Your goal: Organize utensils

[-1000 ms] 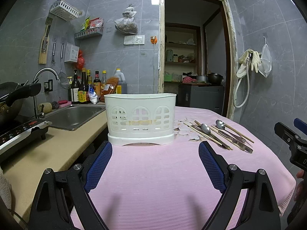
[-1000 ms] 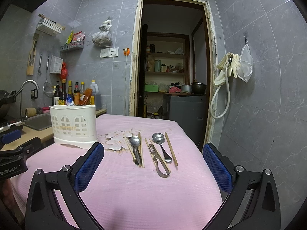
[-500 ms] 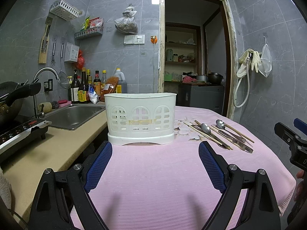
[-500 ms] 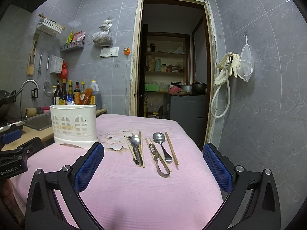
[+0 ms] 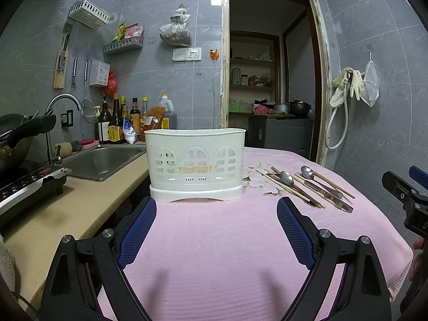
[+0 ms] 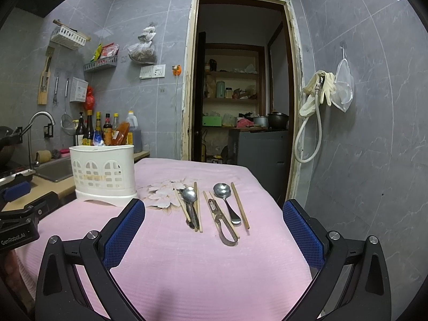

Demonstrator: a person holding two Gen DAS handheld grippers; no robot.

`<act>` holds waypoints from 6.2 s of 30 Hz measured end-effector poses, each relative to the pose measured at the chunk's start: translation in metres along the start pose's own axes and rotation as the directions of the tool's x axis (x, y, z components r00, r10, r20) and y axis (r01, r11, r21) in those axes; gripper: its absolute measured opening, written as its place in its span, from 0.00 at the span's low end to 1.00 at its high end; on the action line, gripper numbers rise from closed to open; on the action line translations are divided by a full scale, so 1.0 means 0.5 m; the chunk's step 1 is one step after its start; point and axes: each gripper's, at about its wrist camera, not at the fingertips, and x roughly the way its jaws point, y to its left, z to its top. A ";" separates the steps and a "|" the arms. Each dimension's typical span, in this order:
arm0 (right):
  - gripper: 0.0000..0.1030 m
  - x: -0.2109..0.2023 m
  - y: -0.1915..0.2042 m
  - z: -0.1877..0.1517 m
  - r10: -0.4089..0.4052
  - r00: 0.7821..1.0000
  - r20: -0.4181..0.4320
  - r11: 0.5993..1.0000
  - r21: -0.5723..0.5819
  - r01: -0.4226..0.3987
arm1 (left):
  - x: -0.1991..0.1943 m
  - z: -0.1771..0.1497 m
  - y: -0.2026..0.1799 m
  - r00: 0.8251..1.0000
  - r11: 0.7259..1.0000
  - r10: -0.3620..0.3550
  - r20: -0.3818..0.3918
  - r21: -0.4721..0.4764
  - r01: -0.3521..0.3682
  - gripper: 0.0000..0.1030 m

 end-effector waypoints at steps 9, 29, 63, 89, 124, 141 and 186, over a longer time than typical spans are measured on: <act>1.00 0.004 0.009 -0.018 0.007 1.000 -0.016 1.000 0.009 -0.007 | 0.005 -0.007 0.000 1.000 1.000 -0.004 -0.007 -0.005 0.004 0.86; 1.00 0.059 -0.072 0.011 0.036 0.997 -0.063 0.998 -0.044 -0.038 | 0.074 0.075 -0.056 0.990 0.986 -0.129 -0.058 0.098 0.134 0.86; 0.29 0.546 -0.224 0.015 0.368 0.720 -0.588 0.925 0.153 -0.348 | 0.543 0.102 -0.158 0.765 0.961 -0.269 -0.586 -0.111 0.254 0.19; 0.20 0.653 -0.195 0.017 0.348 0.592 -0.727 0.921 0.145 -0.362 | 0.615 0.091 -0.140 0.684 0.952 -0.303 -0.663 -0.232 0.197 0.06; 0.05 0.318 -0.054 0.198 0.551 0.827 0.111 0.817 0.129 -0.562 | 0.269 0.269 -0.015 0.967 0.961 -0.254 0.013 -0.114 0.253 0.02; 0.05 0.407 0.159 0.308 0.601 0.680 0.420 0.691 0.155 -0.706 | 0.274 0.331 0.334 0.968 0.918 0.032 0.250 -0.390 0.071 0.02; 0.12 0.486 0.219 0.198 0.536 0.793 0.290 0.793 0.149 -0.591 | 0.331 0.166 0.258 0.978 0.961 0.113 0.178 -0.268 -0.063 0.04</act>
